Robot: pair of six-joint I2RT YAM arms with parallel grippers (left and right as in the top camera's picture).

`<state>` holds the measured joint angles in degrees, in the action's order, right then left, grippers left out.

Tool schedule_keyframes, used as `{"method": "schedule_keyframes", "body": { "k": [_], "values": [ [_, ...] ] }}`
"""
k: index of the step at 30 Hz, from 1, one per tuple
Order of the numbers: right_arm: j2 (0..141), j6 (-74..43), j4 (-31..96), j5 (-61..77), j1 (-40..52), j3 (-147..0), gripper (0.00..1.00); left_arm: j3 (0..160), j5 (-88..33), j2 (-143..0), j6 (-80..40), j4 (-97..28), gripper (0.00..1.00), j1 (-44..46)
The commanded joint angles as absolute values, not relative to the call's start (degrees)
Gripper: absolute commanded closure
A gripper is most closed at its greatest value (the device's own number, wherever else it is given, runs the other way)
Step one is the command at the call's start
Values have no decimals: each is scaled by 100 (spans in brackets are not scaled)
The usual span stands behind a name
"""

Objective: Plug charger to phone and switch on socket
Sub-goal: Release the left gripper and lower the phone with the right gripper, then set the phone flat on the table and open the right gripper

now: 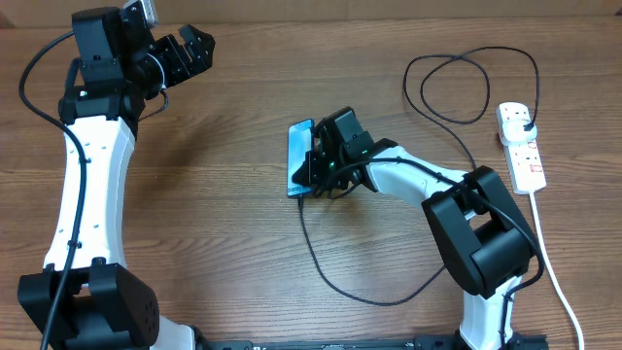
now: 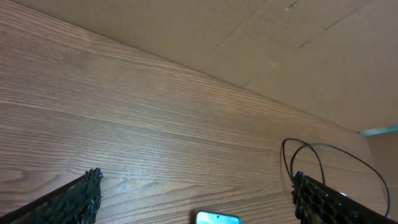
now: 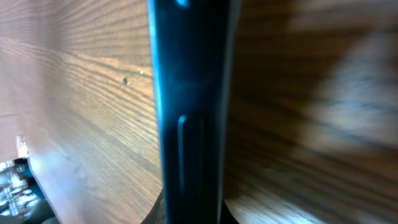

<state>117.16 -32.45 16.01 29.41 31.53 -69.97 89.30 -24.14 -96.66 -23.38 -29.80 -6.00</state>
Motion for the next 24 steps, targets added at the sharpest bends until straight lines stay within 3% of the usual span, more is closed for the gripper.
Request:
{"method": "schedule_keyframes", "body": {
  "k": [1,9,14,18,24],
  "values": [
    [11747,-3245,1431,2910,3251,-7019,96,9015,-2335,-9590,-2224,-2982,0,-598],
    [11751,-3124,1378,2808,3251,-7019,83,9015,-2335,-9590,-2224,-2982,1,-598],
    [11751,-3124,1382,2803,3251,-7019,81,9015,-2335,-9590,-2224,-2982,0,-598],
    [11751,-3127,1428,2497,3251,-7019,73,9015,-2335,-9590,-2224,-2982,1,-598],
    [11751,-3068,1555,2141,3251,-7019,68,9015,-2335,-9590,-2224,-2982,1,-598]
  ]
}}
